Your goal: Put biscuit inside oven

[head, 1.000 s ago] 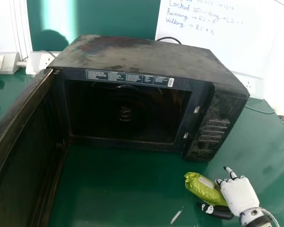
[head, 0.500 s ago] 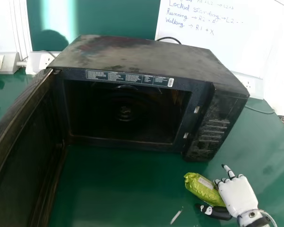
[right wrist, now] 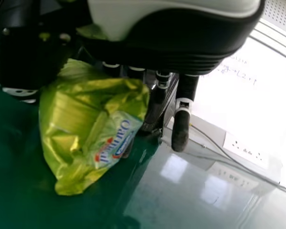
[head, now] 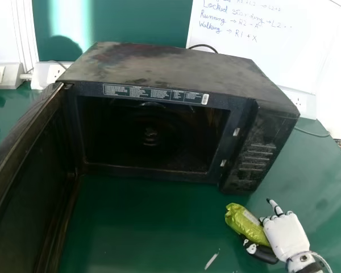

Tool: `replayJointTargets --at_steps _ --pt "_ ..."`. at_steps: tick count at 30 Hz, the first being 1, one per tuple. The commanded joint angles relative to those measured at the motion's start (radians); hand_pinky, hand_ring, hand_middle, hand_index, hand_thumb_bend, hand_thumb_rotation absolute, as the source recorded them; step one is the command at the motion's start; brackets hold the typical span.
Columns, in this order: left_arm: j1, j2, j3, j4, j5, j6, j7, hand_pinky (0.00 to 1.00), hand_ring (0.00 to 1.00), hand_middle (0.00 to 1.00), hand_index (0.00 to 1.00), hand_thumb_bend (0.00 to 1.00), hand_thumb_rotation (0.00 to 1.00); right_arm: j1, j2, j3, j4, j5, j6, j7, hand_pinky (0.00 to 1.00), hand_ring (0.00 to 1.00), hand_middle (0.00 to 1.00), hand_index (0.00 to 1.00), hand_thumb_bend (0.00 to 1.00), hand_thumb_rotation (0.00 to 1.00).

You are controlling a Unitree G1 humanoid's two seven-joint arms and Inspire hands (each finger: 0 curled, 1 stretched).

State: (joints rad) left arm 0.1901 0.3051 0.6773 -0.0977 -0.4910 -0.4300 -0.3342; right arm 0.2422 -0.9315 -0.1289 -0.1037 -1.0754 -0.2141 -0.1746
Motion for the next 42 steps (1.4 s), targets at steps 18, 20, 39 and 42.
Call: replayJointTargets --at_steps 18,20,39,42 --pt "-0.002 0.012 0.006 0.022 -0.011 0.000 -0.005 0.98 0.92 0.94 1.00 1.00 1.00 -0.026 0.008 0.009 0.039 0.092 -0.028 -0.021 0.22 0.28 0.40 0.50 0.53 0.00" --pt "-0.003 0.012 0.004 0.021 -0.012 0.000 -0.006 0.98 0.91 0.94 1.00 1.00 1.00 -0.026 0.010 0.005 0.037 0.104 -0.028 -0.014 0.22 0.28 0.39 0.50 0.52 0.00" --pt "-0.005 0.003 0.000 0.017 -0.005 -0.004 -0.002 0.98 0.91 0.94 1.00 1.00 1.00 -0.055 0.048 -0.071 -0.112 0.401 0.069 0.335 0.19 0.28 0.39 0.50 0.52 0.00" --pt "-0.001 0.001 -0.002 0.008 -0.003 0.002 0.006 0.97 0.91 0.94 1.00 1.00 1.00 -0.068 0.056 -0.070 -0.138 0.413 0.091 0.369 0.19 0.28 0.39 0.50 0.52 0.00"
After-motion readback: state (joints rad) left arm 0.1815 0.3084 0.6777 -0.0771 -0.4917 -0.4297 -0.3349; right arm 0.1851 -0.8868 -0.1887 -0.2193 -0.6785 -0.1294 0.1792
